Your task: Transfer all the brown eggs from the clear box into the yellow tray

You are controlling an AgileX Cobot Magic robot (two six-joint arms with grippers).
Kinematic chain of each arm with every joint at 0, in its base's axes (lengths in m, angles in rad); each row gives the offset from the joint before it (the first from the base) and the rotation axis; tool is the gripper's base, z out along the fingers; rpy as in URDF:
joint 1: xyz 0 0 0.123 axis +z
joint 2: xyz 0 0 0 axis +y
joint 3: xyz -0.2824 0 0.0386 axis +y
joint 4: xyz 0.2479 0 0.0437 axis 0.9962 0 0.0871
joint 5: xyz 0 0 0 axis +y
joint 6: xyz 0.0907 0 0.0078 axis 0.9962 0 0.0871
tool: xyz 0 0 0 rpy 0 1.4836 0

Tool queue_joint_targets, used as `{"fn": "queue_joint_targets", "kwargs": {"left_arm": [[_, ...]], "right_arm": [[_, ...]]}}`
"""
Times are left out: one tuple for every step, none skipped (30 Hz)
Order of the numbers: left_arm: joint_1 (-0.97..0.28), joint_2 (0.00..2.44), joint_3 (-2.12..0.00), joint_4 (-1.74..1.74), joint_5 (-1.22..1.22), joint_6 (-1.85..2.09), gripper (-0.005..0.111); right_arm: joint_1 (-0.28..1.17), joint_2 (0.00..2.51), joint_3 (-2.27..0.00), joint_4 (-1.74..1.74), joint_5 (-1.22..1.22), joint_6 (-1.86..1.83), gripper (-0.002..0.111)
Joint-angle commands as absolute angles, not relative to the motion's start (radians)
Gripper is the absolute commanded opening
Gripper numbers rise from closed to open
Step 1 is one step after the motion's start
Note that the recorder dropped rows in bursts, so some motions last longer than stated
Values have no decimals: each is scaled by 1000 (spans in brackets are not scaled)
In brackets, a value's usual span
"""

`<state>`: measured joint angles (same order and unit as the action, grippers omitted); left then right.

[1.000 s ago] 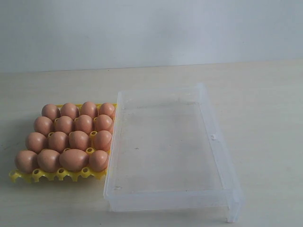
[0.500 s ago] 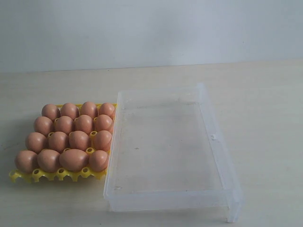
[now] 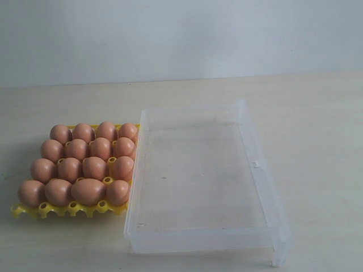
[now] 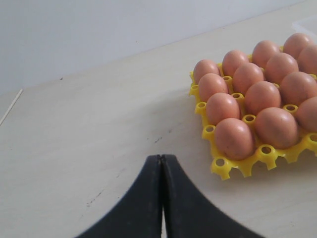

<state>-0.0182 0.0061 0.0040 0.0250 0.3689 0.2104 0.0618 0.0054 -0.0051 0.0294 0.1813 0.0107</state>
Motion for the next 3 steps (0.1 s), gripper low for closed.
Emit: {"fn": "queue_joint_targets", "kwargs": {"left_arm": [[-20, 0, 0, 25, 361, 205, 0], [-20, 0, 0, 25, 361, 205, 0], [-20, 0, 0, 25, 361, 205, 0]], "right_arm": [[57, 0, 0, 25, 180, 0, 0], [57, 0, 0, 25, 180, 0, 0], [57, 0, 0, 25, 180, 0, 0]]}}
